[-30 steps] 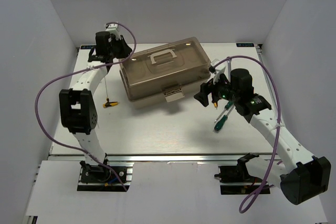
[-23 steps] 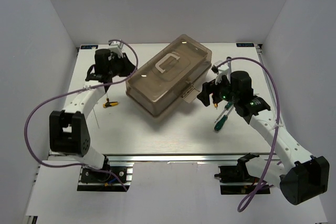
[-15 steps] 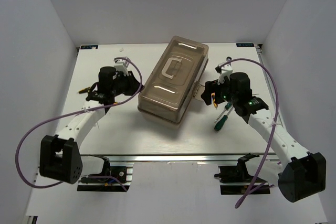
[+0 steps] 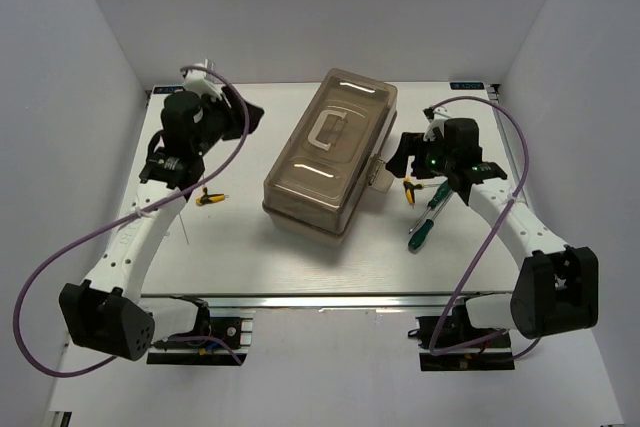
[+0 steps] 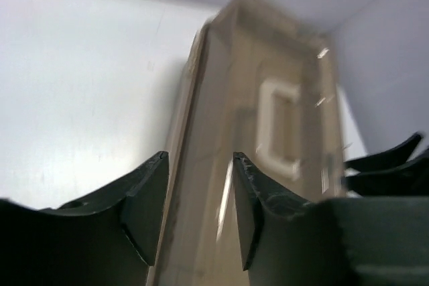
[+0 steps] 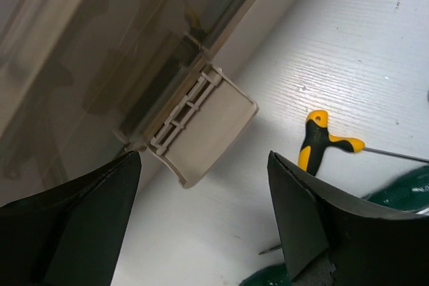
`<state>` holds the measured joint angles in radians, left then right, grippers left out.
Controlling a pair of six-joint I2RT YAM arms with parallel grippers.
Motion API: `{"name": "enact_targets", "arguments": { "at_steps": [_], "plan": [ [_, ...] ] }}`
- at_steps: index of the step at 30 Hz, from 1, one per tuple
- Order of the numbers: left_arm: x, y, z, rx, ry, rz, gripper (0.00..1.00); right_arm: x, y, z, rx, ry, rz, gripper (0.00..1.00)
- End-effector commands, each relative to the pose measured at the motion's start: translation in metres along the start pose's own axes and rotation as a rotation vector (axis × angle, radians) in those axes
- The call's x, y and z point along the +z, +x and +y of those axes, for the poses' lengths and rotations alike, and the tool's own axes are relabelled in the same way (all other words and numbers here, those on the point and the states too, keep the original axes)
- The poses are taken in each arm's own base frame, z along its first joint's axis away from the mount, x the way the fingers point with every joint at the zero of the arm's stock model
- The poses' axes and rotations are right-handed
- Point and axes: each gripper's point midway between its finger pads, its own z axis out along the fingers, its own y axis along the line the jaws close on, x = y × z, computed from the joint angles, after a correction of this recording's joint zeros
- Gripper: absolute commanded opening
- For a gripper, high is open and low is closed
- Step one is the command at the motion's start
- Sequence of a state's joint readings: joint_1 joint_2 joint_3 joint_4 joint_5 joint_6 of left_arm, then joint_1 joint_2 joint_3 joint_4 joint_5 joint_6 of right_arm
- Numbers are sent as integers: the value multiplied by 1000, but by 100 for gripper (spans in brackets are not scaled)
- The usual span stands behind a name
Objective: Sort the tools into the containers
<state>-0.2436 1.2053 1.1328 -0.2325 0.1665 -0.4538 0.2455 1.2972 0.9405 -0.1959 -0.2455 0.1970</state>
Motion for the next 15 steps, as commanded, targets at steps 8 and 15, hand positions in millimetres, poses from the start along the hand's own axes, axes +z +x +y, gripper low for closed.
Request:
{"name": "enact_targets", "arguments": {
  "at_steps": [8,15],
  "plan": [
    [40,-17,-74,78,214,80,64,-6,-45,27,12,-196,-114,81],
    [86,21,-108,311,83,249,69,-19,-62,30,-113,-189,-168,82]
  ]
}}
